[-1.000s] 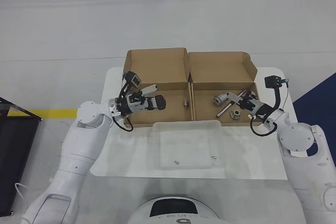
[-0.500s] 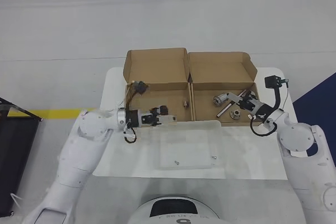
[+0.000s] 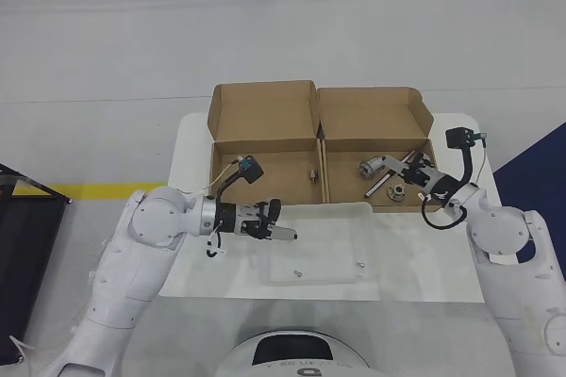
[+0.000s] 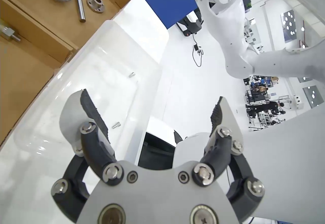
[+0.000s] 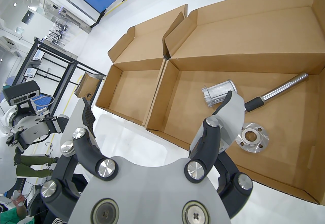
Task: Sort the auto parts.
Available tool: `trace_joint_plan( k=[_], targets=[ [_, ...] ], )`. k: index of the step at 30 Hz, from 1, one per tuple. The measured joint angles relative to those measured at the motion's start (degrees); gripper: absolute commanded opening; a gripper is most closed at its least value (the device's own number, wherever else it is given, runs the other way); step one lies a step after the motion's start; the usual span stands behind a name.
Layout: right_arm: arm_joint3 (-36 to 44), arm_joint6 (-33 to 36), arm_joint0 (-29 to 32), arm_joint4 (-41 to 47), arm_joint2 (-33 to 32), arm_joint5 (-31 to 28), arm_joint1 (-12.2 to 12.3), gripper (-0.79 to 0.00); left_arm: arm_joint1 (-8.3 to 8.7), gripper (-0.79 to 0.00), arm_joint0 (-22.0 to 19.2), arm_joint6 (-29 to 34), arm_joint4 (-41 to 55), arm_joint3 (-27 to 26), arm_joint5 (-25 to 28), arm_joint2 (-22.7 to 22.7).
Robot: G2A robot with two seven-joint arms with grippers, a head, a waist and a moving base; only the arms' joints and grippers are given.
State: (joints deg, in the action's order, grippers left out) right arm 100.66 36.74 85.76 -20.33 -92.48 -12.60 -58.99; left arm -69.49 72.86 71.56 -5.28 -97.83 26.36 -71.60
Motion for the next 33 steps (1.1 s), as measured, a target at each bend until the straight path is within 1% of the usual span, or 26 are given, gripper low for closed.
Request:
trace_joint_plan(
  k=[5, 7, 9, 10, 11, 12, 14, 16, 18, 21, 26, 33],
  targets=[
    [0.0, 0.0, 0.0, 0.0, 0.0, 0.0, 0.0, 0.0, 0.03, 0.0, 0.0, -0.1, -0.1, -0.1, 0.0, 0.0],
    [0.0, 0.0, 0.0, 0.0, 0.0, 0.0, 0.0, 0.0, 0.21, 0.0, 0.1, -1.6, -2.5, -1.6, 0.0, 0.3],
    [0.0, 0.0, 0.0, 0.0, 0.0, 0.0, 0.0, 0.0, 0.5, 0.0, 0.7, -4.8, -10.5, -5.0, -0.5, 1.0],
    [0.0, 0.0, 0.0, 0.0, 0.0, 0.0, 0.0, 0.0, 0.61, 0.0, 1.3, -6.3, -16.9, -6.9, -0.3, 2.0],
    [0.0, 0.0, 0.0, 0.0, 0.0, 0.0, 0.0, 0.0, 0.67, 0.0, 1.7, -6.9, -21.3, -7.9, 0.1, 2.8],
    [0.0, 0.0, 0.0, 0.0, 0.0, 0.0, 0.0, 0.0, 0.72, -0.012, 1.9, -7.1, -25.1, -8.5, 0.9, 3.7],
    [0.0, 0.0, 0.0, 0.0, 0.0, 0.0, 0.0, 0.0, 0.8, -0.086, 1.5, -6.9, -30.6, -8.9, 2.8, 5.6],
    [0.0, 0.0, 0.0, 0.0, 0.0, 0.0, 0.0, 0.0, 0.83, -0.151, 0.6, -7.0, -34.0, -8.6, 3.5, 7.0],
    [0.0, 0.0, 0.0, 0.0, 0.0, 0.0, 0.0, 0.0, 0.76, -0.175, -0.6, -7.3, -37.5, -7.8, 5.1, 9.3],
    [0.0, 0.0, 0.0, 0.0, 0.0, 0.0, 0.0, 0.0, 0.61, -0.237, -2.8, -7.4, -41.5, -5.6, 7.5, 12.6],
    [0.0, 0.0, 0.0, 0.0, 0.0, 0.0, 0.0, 0.0, -0.15, -0.311, -6.9, -7.1, -46.8, -1.6, 7.9, 18.5],
    [0.0, 0.0, 0.0, 0.0, 0.0, 0.0, 0.0, 0.0, -1.11, -0.274, -11.1, -4.7, -46.4, 1.5, 11.1, 26.1]
  ],
)
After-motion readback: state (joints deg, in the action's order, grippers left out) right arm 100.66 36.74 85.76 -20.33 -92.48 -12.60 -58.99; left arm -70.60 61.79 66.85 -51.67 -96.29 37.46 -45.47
